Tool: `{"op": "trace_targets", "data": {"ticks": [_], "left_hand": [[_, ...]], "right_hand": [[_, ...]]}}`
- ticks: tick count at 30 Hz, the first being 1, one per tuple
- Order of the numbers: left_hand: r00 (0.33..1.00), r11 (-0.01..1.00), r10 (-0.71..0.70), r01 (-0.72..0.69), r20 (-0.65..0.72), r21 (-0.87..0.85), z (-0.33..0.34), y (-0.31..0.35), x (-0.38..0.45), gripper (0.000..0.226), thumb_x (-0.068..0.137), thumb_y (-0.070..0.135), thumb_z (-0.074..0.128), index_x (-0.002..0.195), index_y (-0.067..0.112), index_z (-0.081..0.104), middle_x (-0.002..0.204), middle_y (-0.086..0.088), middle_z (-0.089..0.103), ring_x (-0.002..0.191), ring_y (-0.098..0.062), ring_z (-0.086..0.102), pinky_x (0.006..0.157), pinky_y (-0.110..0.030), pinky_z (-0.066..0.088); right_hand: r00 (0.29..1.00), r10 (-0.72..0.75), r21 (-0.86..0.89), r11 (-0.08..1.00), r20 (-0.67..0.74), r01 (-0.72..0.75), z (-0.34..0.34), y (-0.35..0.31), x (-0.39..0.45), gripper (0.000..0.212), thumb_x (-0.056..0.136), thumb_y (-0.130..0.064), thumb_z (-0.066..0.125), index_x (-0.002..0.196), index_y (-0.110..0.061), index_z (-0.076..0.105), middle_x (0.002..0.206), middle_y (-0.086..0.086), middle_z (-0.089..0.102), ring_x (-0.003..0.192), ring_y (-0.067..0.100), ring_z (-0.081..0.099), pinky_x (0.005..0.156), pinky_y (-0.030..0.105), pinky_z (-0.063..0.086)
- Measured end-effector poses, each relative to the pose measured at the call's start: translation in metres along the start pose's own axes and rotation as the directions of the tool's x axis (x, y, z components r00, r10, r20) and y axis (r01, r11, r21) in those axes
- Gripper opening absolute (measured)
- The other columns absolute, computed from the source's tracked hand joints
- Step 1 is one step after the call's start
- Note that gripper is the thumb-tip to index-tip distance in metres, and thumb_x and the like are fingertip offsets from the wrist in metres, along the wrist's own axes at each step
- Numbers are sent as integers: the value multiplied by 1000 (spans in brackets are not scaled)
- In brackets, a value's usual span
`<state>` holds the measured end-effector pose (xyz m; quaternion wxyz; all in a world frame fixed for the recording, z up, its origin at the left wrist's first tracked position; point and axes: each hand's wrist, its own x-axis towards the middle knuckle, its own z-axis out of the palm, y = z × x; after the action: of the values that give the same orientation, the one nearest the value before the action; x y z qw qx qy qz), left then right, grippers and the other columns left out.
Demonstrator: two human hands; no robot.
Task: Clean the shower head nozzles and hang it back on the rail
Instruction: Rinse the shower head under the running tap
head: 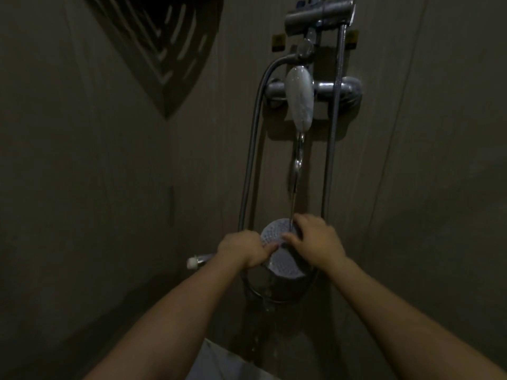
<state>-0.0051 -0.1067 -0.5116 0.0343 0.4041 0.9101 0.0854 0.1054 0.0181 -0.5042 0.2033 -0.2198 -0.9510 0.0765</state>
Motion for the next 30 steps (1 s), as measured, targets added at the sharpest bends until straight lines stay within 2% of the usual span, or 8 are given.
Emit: {"op": "trace_targets", "data": {"ticks": [9,12,16,18,20,24,27,30], "left_hand": [[966,967,154,-104,-205,233,5,16,-8,60,98,51,18,98,10,62,96,-12,66,85,-27,63,72,-34,41],[945,989,37,12,-326,149,10,16,-9,50,98,47,24,117,11,53,119,-13,60,111,-28,54,98,-42,33],[880,975,-171,87,-443,-203,23,27,-20,74,90,56,41,146,11,23,156,-11,11,145,-28,7,117,-48,-2],[841,843,-349,91,-413,-530,36,47,-26,93,83,52,57,150,13,6,158,-4,-7,146,-28,-2,118,-47,2],[799,546,-528,61,-287,-835,49,61,-25,103,75,41,72,150,16,5,157,-1,-7,143,-29,15,116,-47,25],[743,-18,-668,34,38,-999,62,55,-16,75,72,22,78,134,10,37,137,-16,48,118,-32,55,99,-45,47],[751,-191,-646,19,140,-981,61,46,-12,36,83,23,68,113,6,56,114,-15,65,102,-30,64,89,-43,53],[737,-277,-653,-19,174,-961,56,37,-7,32,89,25,62,110,2,62,108,-13,67,96,-28,64,79,-37,53]], "right_hand": [[981,39,-156,985,-190,-69,17,-3,15,49,100,-44,26,101,-11,62,87,9,66,76,25,62,57,27,34],[969,183,-52,980,-164,-194,14,-1,21,55,100,-46,27,93,-7,66,75,9,63,67,23,60,57,27,37],[892,410,147,910,-191,-387,17,2,16,58,96,-52,31,79,-7,62,62,4,54,52,16,51,52,28,40],[869,465,231,876,-170,-424,21,-8,16,58,95,-53,34,87,-4,63,76,10,62,70,24,62,57,30,42],[846,519,314,829,-123,-463,23,-21,18,58,96,-51,35,93,0,63,83,12,61,81,28,62,60,29,39],[866,498,330,825,-42,-459,21,-27,21,59,93,-55,38,99,-2,64,87,12,64,76,25,60,60,28,41],[965,260,270,927,35,-259,21,-21,16,51,87,-52,53,107,-5,59,106,13,64,89,25,60,71,30,44],[988,133,327,933,80,-152,21,-15,9,55,80,-45,67,117,-6,53,115,11,60,104,26,59,80,31,46]]}}
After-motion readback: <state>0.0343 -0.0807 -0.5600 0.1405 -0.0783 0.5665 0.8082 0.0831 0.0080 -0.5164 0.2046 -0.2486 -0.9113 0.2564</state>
